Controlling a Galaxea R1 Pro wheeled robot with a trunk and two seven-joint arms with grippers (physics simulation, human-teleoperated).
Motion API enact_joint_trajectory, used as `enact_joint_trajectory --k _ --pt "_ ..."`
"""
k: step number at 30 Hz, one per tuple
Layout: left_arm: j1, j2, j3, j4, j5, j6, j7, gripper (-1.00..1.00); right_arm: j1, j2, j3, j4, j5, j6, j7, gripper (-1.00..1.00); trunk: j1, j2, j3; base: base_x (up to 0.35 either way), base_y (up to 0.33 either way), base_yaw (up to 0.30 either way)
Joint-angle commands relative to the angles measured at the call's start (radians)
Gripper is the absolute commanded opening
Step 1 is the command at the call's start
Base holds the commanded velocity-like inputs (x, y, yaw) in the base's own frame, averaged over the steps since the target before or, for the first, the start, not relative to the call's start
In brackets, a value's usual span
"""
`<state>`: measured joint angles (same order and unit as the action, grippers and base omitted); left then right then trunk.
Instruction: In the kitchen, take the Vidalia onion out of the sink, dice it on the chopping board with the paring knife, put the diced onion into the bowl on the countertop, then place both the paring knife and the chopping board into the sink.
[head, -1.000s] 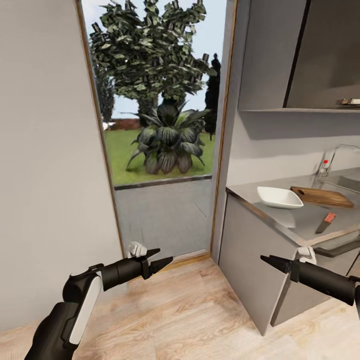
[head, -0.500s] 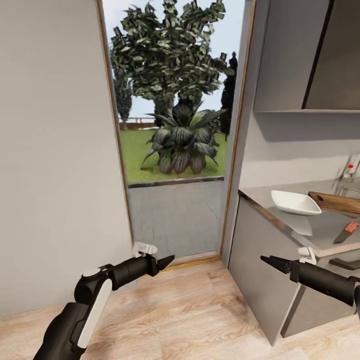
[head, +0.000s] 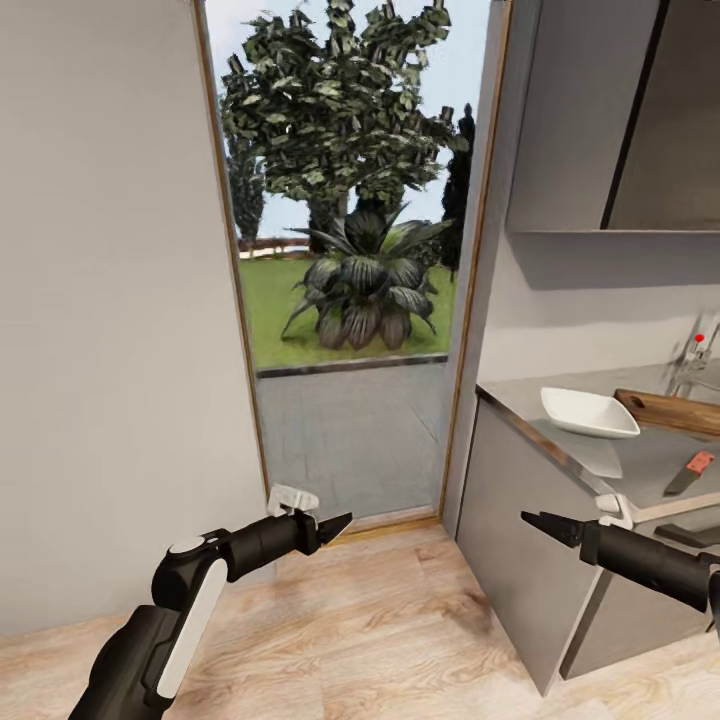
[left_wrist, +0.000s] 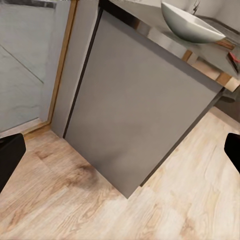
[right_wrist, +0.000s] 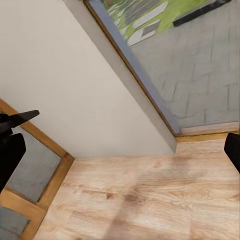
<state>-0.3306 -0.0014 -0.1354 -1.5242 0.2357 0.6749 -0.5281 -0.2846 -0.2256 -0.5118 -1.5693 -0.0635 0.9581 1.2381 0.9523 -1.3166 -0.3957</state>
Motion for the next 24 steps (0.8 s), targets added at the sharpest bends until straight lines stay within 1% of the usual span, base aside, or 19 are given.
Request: enact_joint_trajectory --k 1,24 --pt "-0.001 0.000 0.000 -0.001 0.005 0.007 0.000 1.00 -0.001 0.000 -0.001 0.000 -0.004 0.008 0.001 1.00 -0.004 0.007 0.002 0.000 0.000 0.000" --pt "-0.001 0.006 0.002 -0.001 0.005 0.014 0.000 1.00 -0.001 0.001 -0.001 0.000 -0.012 0.013 0.001 1.00 -0.092 0.168 0.075 0.000 0.000 0.000"
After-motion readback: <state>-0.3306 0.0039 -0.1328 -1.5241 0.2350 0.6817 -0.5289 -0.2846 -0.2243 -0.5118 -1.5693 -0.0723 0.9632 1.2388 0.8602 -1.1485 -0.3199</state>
